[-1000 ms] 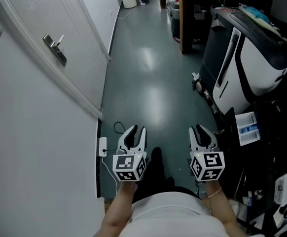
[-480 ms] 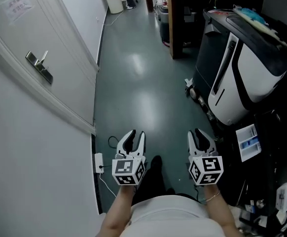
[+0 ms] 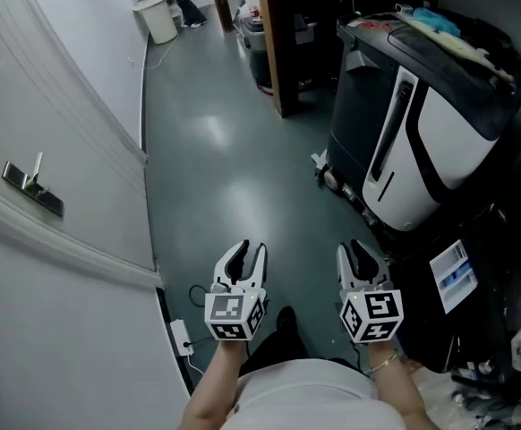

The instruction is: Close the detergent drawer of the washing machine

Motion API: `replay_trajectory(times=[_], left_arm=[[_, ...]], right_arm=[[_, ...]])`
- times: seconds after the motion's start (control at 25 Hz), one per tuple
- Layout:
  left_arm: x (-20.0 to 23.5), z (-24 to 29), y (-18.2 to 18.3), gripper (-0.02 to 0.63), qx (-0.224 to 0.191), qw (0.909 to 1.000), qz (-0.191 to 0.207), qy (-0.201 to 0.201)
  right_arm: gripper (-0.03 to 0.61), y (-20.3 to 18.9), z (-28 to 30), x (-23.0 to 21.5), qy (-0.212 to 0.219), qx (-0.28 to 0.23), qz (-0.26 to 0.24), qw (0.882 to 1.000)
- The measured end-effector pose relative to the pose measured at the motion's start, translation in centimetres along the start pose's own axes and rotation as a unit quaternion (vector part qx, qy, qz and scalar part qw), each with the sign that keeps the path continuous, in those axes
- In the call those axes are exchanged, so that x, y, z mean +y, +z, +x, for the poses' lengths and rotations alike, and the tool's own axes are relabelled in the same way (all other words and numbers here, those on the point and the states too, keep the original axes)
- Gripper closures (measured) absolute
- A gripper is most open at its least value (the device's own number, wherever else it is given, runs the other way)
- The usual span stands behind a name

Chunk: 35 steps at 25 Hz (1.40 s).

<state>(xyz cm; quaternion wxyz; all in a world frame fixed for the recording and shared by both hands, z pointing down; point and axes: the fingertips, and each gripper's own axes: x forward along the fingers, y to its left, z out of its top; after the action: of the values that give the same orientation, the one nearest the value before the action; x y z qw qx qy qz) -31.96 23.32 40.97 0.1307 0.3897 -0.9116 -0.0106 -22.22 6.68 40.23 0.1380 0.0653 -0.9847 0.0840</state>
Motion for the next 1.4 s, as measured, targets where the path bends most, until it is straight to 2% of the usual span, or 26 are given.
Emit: replay_trajectory(times=[0.28, 0.6, 0.96, 1.2, 1.4], left_arm=[[-0.9, 7.3, 1.7, 0.492, 0.011, 0.9957, 0.022, -0.090], [-4.6, 12.3, 0.8, 0.494, 0.038, 0.9802, 0.035, -0.191], [-10.5, 14.2, -0.2, 0.494, 0.063, 0.9506, 0.050, -0.300], [-15.8, 14.0, -1.7, 0.495, 0.077, 0.9276, 0.072, -0.359], [-20.2, 13.3, -2.8, 0.495, 0.087, 0.9047, 0.095, -0.406]], right_arm=[[0.500, 0.8, 2.0, -3.4, -0.087, -0.007, 0.028, 0.996], [0.500, -0.3, 1.2, -6.7, -0.177, -0.001, 0.054, 0.983], [0.500, -2.0, -2.9, -8.5, -0.270, -0.004, 0.085, 0.959], [0.500, -3.8, -8.5, -11.1, -0.343, -0.010, 0.109, 0.933], [0.500, -5.1, -12.3, -12.7, -0.393, -0.020, 0.126, 0.911]])
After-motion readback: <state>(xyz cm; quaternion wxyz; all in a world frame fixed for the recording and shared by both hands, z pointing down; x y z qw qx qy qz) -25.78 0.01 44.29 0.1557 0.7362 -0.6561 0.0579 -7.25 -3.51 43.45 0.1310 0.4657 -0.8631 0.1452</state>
